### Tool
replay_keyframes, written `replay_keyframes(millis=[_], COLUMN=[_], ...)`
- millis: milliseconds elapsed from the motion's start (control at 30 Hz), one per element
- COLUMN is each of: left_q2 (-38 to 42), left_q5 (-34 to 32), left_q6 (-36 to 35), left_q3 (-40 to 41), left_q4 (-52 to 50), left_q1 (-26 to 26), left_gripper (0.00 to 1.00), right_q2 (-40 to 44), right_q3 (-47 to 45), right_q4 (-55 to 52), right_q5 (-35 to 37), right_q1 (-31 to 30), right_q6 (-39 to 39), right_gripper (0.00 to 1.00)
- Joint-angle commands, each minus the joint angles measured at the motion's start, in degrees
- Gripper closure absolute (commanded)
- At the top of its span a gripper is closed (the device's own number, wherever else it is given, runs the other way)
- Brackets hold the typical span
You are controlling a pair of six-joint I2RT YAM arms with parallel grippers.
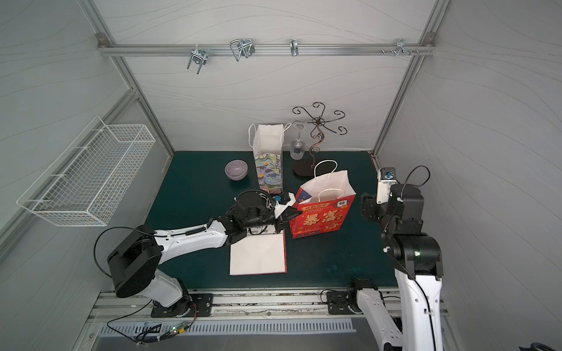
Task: Put away the paper bag
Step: Pick up the paper bag from the center of the board.
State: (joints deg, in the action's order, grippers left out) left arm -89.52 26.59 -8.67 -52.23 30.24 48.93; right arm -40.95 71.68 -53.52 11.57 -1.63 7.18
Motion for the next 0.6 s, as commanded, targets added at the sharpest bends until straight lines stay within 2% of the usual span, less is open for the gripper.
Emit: replay_keyframes(millis=[0, 200, 300, 367, 500, 567], left_q2=[-1.6, -3.2, -3.9, -4.5, -5.4, -5.6], left_q5=[8.7, 13.2, 14.4, 14.8, 15.1, 15.2], left_q6=[0.1, 0.7, 0.6, 0.8, 1.2, 1.2], left_q3=[-3.8, -5.7, -5.8, -5.8, -5.6, -5.6], left_q4=[-0.2, -1.9, -2.5, -2.6, -2.3, -2.3], left_q1=[-2.3, -5.5, -6.6, -7.3, -8.4, -8.6], left_gripper=[1.00, 1.00, 1.00, 1.00, 1.00, 1.00], right_q2=[5.0, 9.1, 7.2, 6.0, 5.2, 4.6], right_q3=[-5.8, -16.1, -20.5, -23.1, -27.2, -28.6], right_q4=[1.9, 4.8, 8.8, 12.2, 17.3, 18.5], right_q5=[-1.1, -12.0, -23.4, -33.4, -42.9, -45.3], right_q1=[0.3, 0.6, 3.7, 6.8, 9.3, 10.1], right_q6=[5.9, 12.8, 14.3, 15.4, 18.6, 21.1], right_gripper=[0.26, 0.19, 0.18, 0.17, 0.16, 0.15])
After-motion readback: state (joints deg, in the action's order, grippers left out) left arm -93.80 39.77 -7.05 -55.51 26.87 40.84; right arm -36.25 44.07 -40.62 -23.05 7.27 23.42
